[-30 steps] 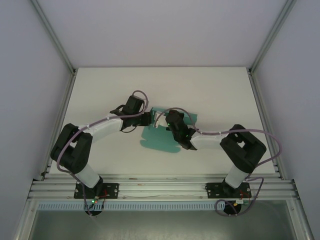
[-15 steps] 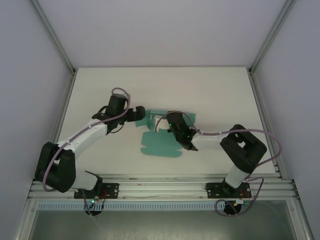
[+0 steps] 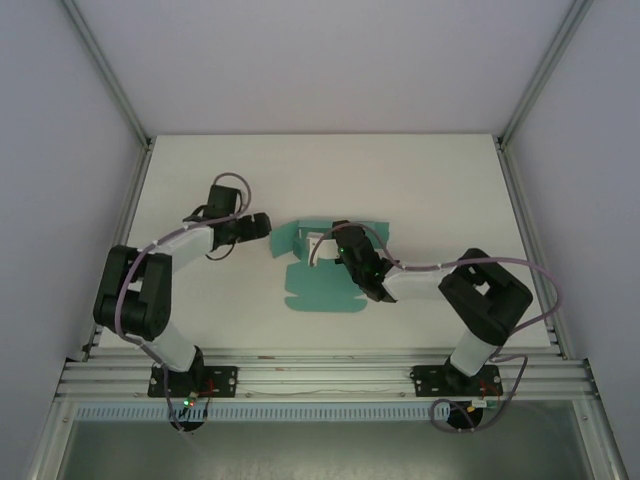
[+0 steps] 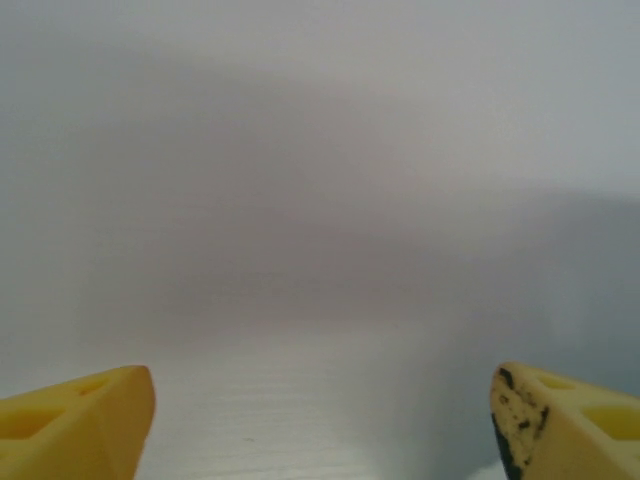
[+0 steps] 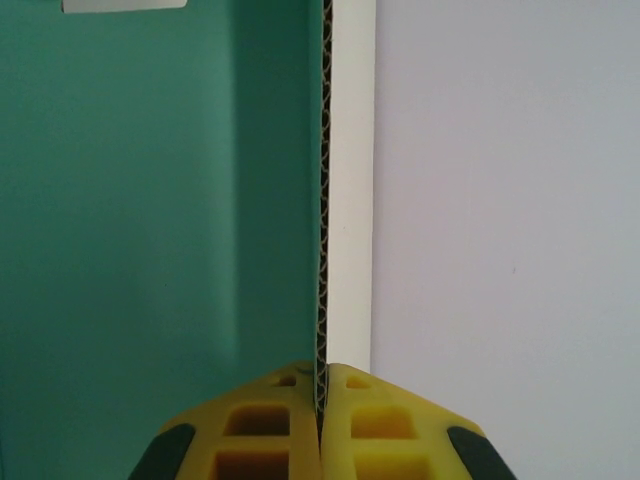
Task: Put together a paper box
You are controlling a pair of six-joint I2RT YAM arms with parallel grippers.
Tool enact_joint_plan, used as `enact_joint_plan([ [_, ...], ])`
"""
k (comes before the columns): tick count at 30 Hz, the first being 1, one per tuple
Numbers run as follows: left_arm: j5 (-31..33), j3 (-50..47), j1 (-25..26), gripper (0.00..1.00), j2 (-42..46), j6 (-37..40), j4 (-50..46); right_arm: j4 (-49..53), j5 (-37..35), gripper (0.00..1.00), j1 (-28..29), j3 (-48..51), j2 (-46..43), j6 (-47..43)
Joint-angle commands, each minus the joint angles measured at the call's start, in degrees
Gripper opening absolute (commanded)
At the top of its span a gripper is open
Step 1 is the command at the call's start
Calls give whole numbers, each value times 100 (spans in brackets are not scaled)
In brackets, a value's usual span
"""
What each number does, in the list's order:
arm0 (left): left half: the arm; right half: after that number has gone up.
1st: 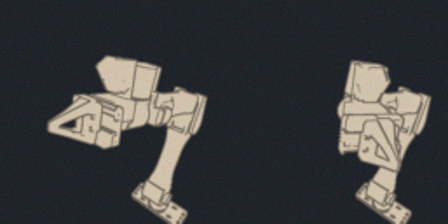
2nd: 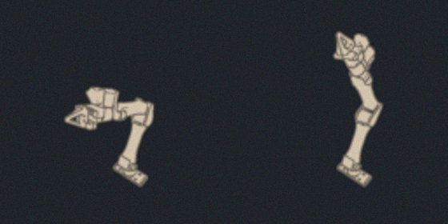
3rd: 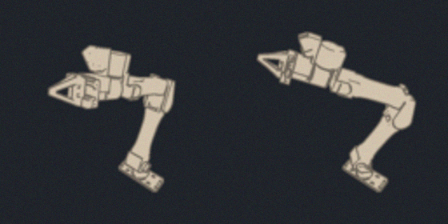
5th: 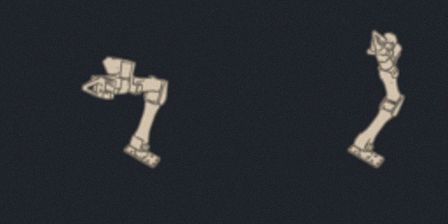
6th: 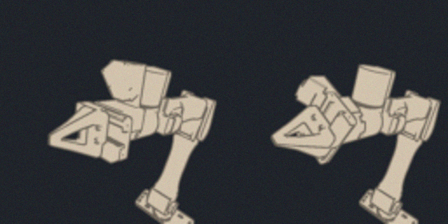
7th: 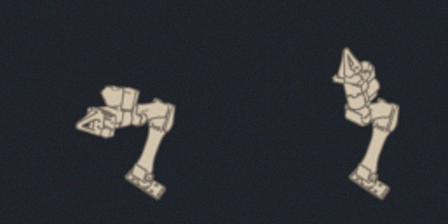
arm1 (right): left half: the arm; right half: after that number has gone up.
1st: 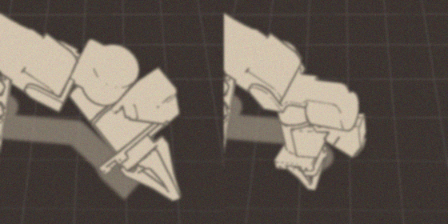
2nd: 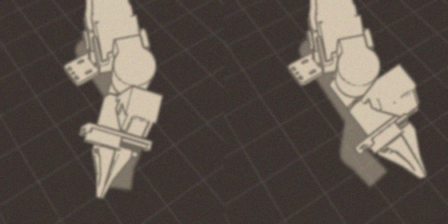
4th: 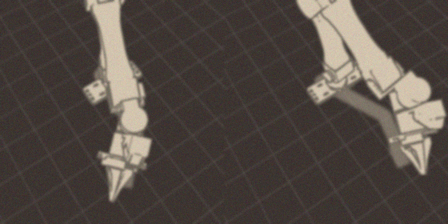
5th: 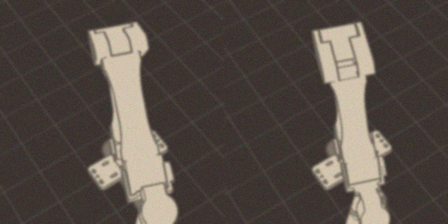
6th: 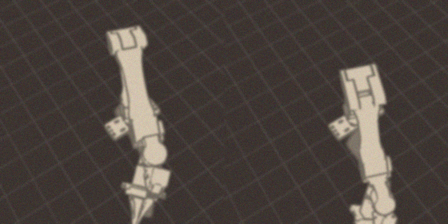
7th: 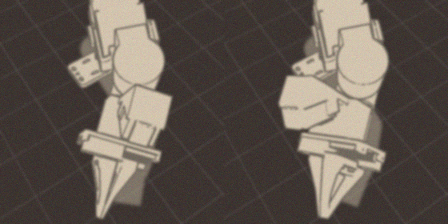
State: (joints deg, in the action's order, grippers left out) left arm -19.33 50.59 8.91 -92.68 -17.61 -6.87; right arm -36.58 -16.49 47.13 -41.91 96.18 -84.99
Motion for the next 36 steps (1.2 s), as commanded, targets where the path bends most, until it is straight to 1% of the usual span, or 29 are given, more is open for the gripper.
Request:
enact_joint_plan([
  [1, -762, -384, 267, 73, 201, 456, 862, -169, -198, 0, -20, -88, 151, -135],
  [4, -745, -638, 474, 60, 318, 607, 1199, -173, -223, 0, -16, -173, 162, -75],
  [9, -896, -868, 814, 59, 471, 965, 1596, -162, -216, 0, -20, -243, 126, -26],
  [12, -852, -1032, 1019, 62, 538, 1172, 1824, -244, -216, 0, -11, -212, 129, -24],
  [15, -878, -1236, 1067, 66, 544, 1146, 2346, -305, -200, 0, 2, -150, 123, -18],
  [18, -859, -1309, 1134, 67, 463, 1208, 2729, -244, -173, 0, 11, -140, 121, 3],
  [20, -814, -1376, 1209, 69, 376, 1310, 3006, -298, -158, 0, 17, -102, 118, 0],
  [24, -577, -1341, 1386, 70, 184, 1421, 3142, -370, -125, 0, 86, 87, 95, -72],
  [26, -367, -1378, 1510, 74, 119, 1503, 3157, -528, -96, 0, 119, 191, 108, -161],
  [27, -373, -1427, 1564, 77, 100, 1571, 3191, -641, -182, 0, 151, 209, 141, -144],
  [29, -229, -1509, 1659, 78, 58, 1580, 3239, -706, -317, 0, 203, 279, 123, -97],
  [32, -217, -1631, 1704, 79, -85, 1508, 3577, -607, -214, 0, 261, 456, -49, 143],
  [35, -466, -1562, 1738, 81, -165, 1643, 3528, -191, -201, 0, 290, 477, -221, 543],
  [36, -546, -1559, 1766, 81, -158, 1742, 3425, -100, -198, 0, 288, 491, -256, 555],
])
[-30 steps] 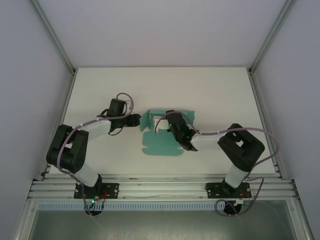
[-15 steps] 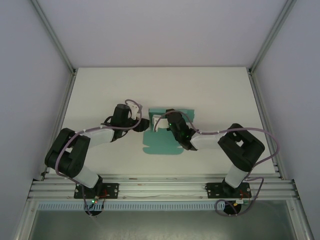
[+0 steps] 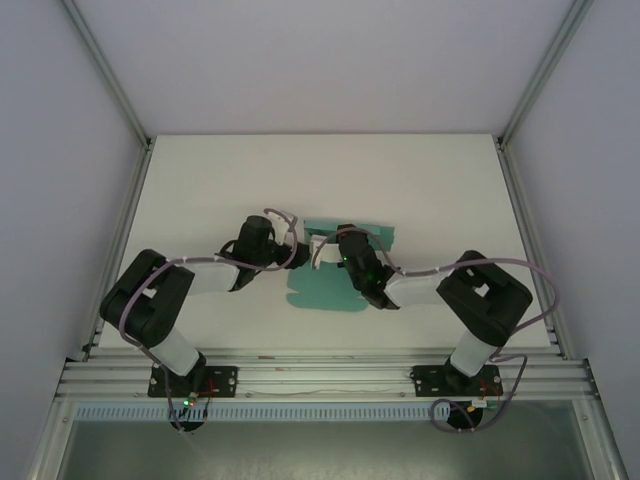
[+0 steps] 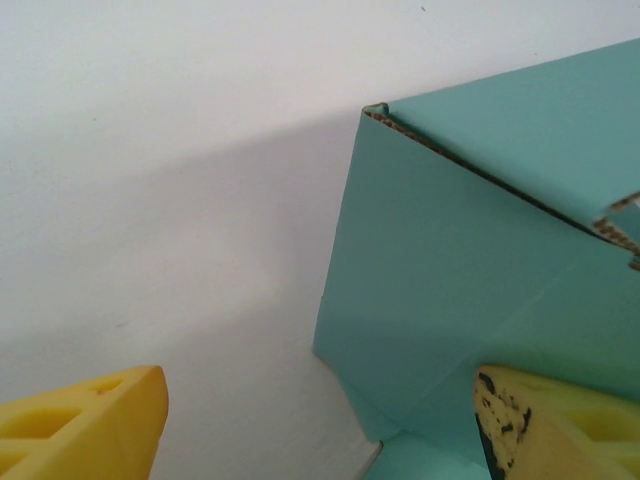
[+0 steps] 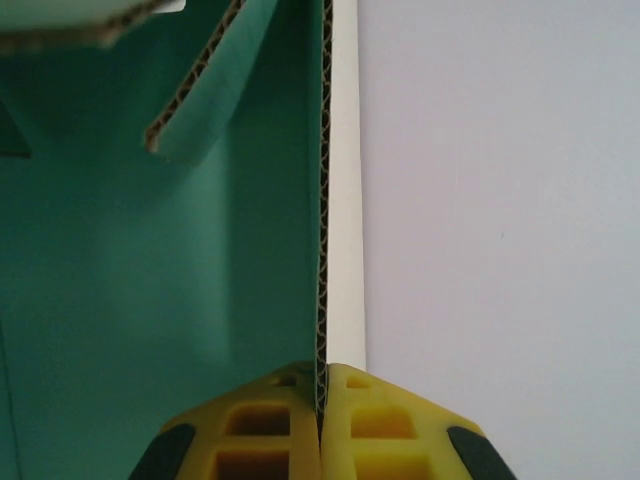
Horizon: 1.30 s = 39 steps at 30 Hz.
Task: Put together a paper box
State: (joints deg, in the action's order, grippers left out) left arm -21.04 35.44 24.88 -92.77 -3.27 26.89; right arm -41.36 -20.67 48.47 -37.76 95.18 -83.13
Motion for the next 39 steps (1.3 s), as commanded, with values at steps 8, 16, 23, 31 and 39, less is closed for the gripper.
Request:
enact_joint_plan([
  [8, 458, -563, 176, 81, 599, 50, -145, 445, 206, 0, 50, 71, -401, 383],
  [16, 392, -467, 175, 83, 920, 228, -385, 426, 326, 0, 32, -52, -384, 133],
  [23, 205, -446, 175, 89, 802, 338, -300, 318, 361, 0, 32, 47, -456, 90],
  [31, -4, -303, 185, 93, 462, 439, 33, -505, 245, 0, 110, 430, -250, -1],
  [39, 304, -22, 228, 87, -168, 323, 863, -16, 473, 0, 262, 532, -298, 316],
])
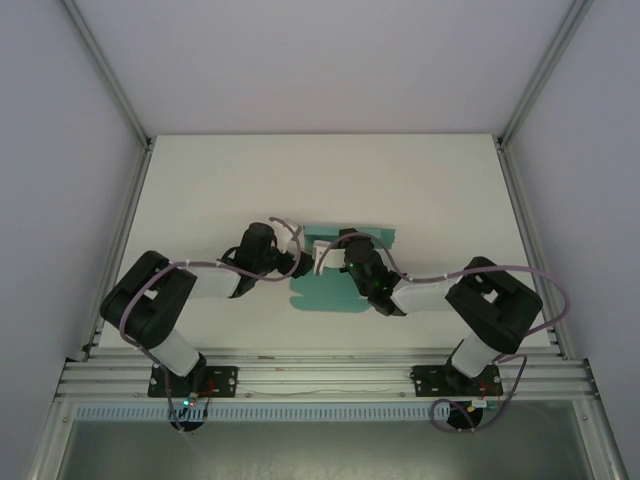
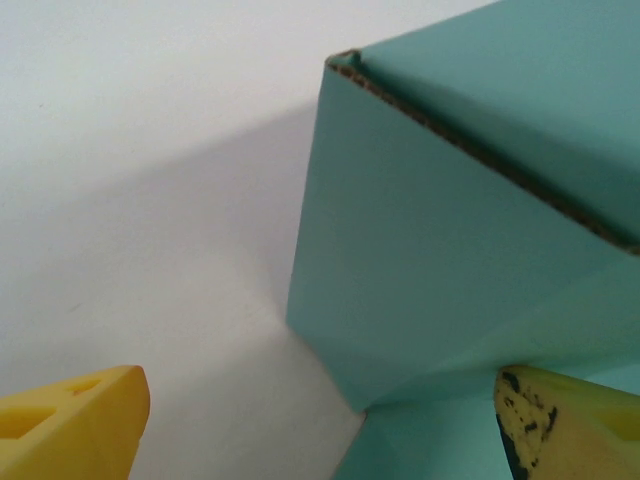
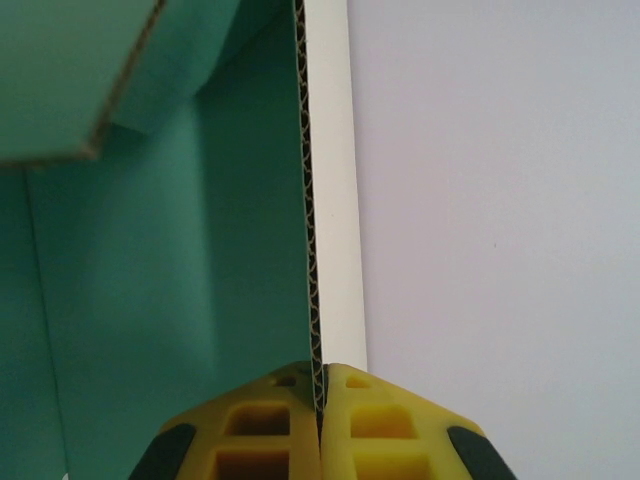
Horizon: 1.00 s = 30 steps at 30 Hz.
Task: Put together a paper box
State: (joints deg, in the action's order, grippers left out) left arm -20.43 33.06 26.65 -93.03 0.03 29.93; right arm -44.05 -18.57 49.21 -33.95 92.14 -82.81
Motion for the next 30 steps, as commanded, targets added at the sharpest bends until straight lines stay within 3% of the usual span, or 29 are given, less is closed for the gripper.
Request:
enact_joint_plan([
  [1, 307, 235, 62, 87, -166, -20, 602, 266, 259, 0, 208, 199, 6, 316],
  [7, 337, -67, 182, 80, 25, 36, 1330, 642, 58, 0, 222, 350, 144, 298],
  [12, 257, -338, 185, 81, 569, 130, 413, 66, -290, 0, 145, 332, 384, 131],
  [16, 597, -763, 105, 81, 709, -54, 538, 116, -46, 0, 115, 320, 244, 90],
  [24, -364, -347, 108, 90, 548, 77, 6, 192, -315, 0, 106, 24, 280, -75],
  [30, -516, -428, 56, 96, 720, 191, 176, 371, -188, 0, 111, 6, 232, 6],
])
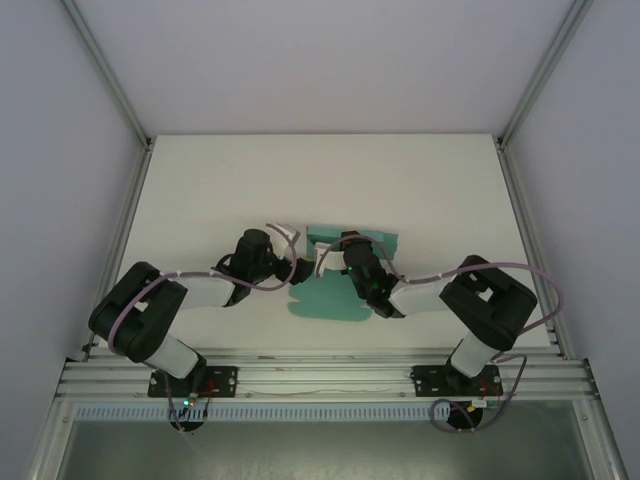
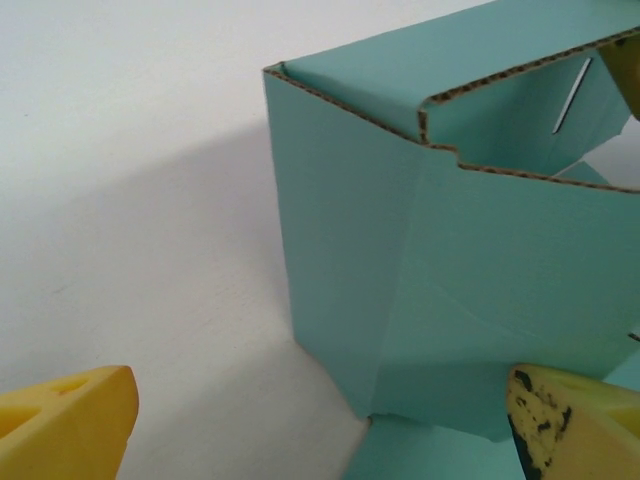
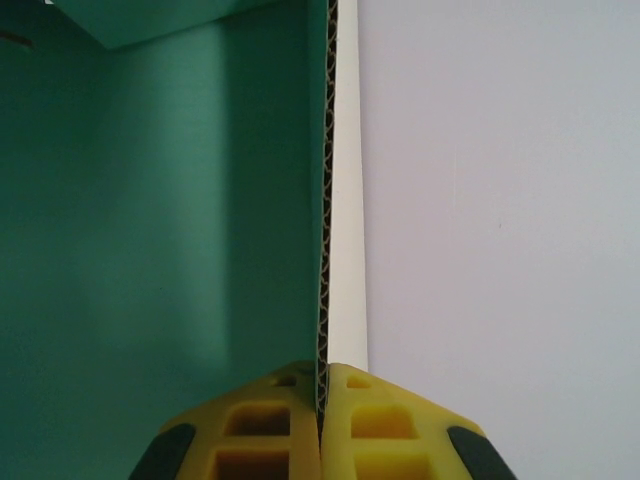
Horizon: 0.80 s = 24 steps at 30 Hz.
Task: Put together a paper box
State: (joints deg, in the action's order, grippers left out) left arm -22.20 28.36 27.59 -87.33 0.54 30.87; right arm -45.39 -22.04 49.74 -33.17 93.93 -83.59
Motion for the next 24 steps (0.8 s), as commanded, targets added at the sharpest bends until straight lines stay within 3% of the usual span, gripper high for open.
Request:
enact_joint_plan([
  [1, -336, 54, -72, 95, 118, 124, 147, 538, 186, 0, 52, -73, 55, 82],
  [12, -908, 797, -325, 98, -632, 200, 208, 1131, 553, 0, 65, -174, 5, 478],
  [16, -405, 970, -328, 95, -883, 67, 329, 1030, 473, 0, 110, -137, 75, 447],
  [20, 65, 996, -316, 85, -948, -113, 623, 1335, 605, 0, 159, -162, 10, 684],
  [24, 146, 840, -316, 63, -1061, -258, 1140, 1470, 669, 0, 166, -178, 62, 806],
])
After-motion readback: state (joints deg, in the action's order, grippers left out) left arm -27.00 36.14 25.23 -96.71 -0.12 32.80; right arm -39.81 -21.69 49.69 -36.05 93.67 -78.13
